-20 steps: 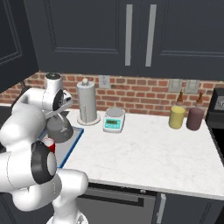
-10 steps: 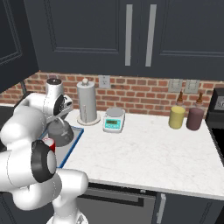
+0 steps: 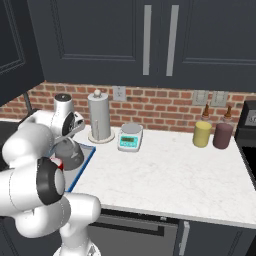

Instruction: Pick the kettle from the counter and place it on the tray. Then pick the mug from the cabinet and place it on the tray. Then close the cabinet doors.

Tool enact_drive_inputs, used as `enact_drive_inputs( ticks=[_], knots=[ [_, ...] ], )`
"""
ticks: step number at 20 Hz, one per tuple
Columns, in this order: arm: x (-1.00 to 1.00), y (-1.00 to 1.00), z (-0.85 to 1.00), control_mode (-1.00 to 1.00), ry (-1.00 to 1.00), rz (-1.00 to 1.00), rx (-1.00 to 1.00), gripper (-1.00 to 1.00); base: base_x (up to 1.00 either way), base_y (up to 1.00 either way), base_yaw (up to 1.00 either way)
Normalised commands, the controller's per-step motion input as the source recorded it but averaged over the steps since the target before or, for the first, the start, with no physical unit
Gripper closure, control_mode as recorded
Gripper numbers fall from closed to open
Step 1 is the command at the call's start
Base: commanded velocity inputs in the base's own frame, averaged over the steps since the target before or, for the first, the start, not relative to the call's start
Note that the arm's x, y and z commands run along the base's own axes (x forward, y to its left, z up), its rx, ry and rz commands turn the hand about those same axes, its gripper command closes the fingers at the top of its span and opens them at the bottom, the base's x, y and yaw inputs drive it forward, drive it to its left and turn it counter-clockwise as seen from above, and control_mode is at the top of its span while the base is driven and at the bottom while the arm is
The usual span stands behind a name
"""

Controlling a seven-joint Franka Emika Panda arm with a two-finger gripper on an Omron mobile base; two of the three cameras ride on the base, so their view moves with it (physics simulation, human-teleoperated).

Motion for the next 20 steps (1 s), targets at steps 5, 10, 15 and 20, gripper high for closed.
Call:
enact_drive_inputs(
  ticks=[5,10,15,20],
  knots=[
    [0.00,0.00,-0.31,-1.00,0.00,0.00,0.00,-1.00,0.00,0.00,0.00],
    [0.00,0.00,-0.18,-1.00,0.00,0.00,0.00,-1.00,0.00,0.00,0.00],
    [-0.08,0.00,0.00,-1.00,0.00,0.00,0.00,-1.00,0.00,0.00,0.00],
    [-0.23,-0.01,0.19,-1.00,0.00,0.00,0.00,-1.00,0.00,0.00,0.00]
  ],
)
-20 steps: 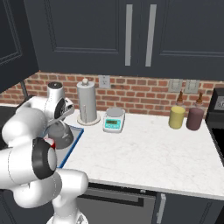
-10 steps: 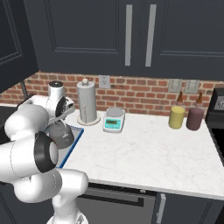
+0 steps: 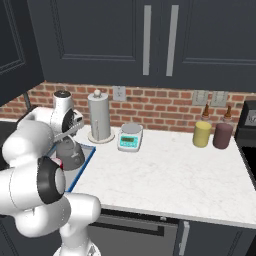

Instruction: Pick the kettle from the counter and place it on the tray. Then pick the mug from the cabinet and place it on the tray. Then close the cabinet doors.

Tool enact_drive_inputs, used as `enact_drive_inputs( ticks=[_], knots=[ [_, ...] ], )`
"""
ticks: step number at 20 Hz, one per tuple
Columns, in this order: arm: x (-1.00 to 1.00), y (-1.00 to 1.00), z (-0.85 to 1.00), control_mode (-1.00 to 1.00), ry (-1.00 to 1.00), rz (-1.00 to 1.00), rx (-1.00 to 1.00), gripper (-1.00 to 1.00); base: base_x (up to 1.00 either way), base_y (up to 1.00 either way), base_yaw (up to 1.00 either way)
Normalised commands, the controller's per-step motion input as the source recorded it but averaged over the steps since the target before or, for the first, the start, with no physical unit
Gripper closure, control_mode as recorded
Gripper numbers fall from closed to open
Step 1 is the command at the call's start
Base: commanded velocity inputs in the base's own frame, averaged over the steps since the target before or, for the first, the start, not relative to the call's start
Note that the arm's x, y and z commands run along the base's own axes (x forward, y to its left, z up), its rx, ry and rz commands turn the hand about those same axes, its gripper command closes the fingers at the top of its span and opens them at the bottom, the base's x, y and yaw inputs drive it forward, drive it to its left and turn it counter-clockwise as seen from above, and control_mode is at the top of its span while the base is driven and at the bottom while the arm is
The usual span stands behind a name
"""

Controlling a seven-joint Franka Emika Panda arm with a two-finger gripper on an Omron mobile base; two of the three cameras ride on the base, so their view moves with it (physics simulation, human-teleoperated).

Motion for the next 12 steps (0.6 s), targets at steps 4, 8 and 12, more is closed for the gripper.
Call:
enact_drive_inputs(
  ticks=[4,8,12],
  knots=[
    [-0.52,-0.14,0.55,-1.00,-0.01,0.00,0.01,-1.00,0.00,0.00,0.00],
    [-0.70,-0.16,0.78,-1.00,-0.05,0.00,0.02,-1.00,0.00,0.00,0.00],
    [-0.78,-0.25,0.74,-1.00,-0.04,0.00,0.04,-1.00,0.00,0.00,0.00]
  ],
)
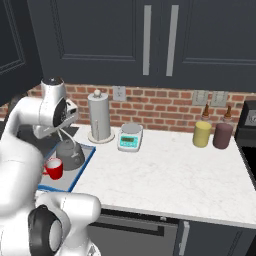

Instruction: Pick the kettle from the counter and place it on the tray. Then pick the mug from the cabinet and place it on the tray. Then close the cabinet doors.

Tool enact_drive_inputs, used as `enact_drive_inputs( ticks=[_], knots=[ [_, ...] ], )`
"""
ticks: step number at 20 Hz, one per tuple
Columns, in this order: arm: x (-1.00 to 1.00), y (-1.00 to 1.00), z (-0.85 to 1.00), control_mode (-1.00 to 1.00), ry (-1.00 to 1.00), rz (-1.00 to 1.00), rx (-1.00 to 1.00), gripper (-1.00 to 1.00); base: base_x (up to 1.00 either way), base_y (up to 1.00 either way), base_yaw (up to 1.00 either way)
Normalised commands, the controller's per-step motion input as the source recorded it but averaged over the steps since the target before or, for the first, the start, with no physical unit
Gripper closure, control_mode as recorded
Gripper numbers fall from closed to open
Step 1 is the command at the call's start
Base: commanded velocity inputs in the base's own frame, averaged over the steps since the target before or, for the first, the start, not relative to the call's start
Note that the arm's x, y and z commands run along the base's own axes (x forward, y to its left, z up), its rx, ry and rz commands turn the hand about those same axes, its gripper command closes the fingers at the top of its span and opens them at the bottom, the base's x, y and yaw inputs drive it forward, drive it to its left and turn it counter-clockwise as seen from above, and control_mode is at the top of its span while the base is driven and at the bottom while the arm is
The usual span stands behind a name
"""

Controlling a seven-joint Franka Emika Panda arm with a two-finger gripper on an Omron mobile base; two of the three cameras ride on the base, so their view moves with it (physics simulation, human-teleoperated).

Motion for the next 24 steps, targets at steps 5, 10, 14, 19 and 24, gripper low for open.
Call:
enact_drive_inputs(
  ticks=[5,10,14,19,24],
  knots=[
    [-0.90,-0.23,0.57,-1.00,-0.04,-0.03,0.06,-1.00,0.00,0.00,0.00],
    [-0.87,-0.13,0.34,-1.00,-0.05,-0.07,0.06,-1.00,0.00,0.00,0.00],
    [-0.71,0.00,0.10,-1.00,0.00,-0.11,0.02,-1.00,0.00,0.00,0.00],
    [-0.27,0.00,0.00,-1.00,0.00,-0.06,0.00,-1.00,0.00,0.00,0.00],
    [0.00,0.01,-0.01,-1.00,0.00,0.00,-0.01,-1.00,0.00,0.00,0.00]
  ],
)
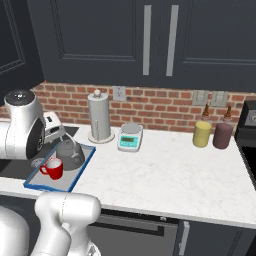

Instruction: Pick the kettle from the counter and place it on the tray. Then pick the mug from the cabinet and place it on the tray. Then close the cabinet doors.

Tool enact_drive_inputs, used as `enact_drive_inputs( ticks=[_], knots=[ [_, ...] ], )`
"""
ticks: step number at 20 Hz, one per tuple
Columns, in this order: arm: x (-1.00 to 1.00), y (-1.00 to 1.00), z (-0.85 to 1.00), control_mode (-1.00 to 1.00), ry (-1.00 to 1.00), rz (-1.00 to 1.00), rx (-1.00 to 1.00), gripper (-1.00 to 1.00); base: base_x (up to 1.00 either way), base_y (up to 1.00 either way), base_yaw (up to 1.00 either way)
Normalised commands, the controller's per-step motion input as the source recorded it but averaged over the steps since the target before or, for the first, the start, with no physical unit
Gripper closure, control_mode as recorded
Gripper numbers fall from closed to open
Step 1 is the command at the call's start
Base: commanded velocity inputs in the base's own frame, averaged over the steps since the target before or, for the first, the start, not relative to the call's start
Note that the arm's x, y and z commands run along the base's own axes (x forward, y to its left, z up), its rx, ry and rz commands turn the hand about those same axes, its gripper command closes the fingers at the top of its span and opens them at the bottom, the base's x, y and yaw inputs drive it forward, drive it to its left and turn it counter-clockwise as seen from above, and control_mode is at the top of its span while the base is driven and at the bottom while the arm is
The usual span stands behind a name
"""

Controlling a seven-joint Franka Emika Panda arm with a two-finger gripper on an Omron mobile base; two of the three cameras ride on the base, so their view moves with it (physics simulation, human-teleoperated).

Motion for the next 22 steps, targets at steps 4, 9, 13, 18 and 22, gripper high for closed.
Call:
enact_drive_inputs(
  ticks=[4,9,13,18,22],
  knots=[
    [0.00,0.00,-0.04,-1.00,0.02,0.00,0.00,-1.00,0.00,0.00,0.00],
    [-0.20,0.00,-0.12,-1.00,0.00,0.00,0.00,-1.00,0.00,0.00,0.00],
    [0.00,0.00,0.00,1.00,0.00,0.00,0.00,-1.00,-0.90,0.00,0.00],
    [0.00,0.00,0.00,1.00,0.00,0.00,0.00,-1.00,-1.00,0.13,0.00],
    [0.00,0.00,0.00,1.00,0.00,0.00,0.00,-1.00,-0.96,0.52,0.00]
  ],
)
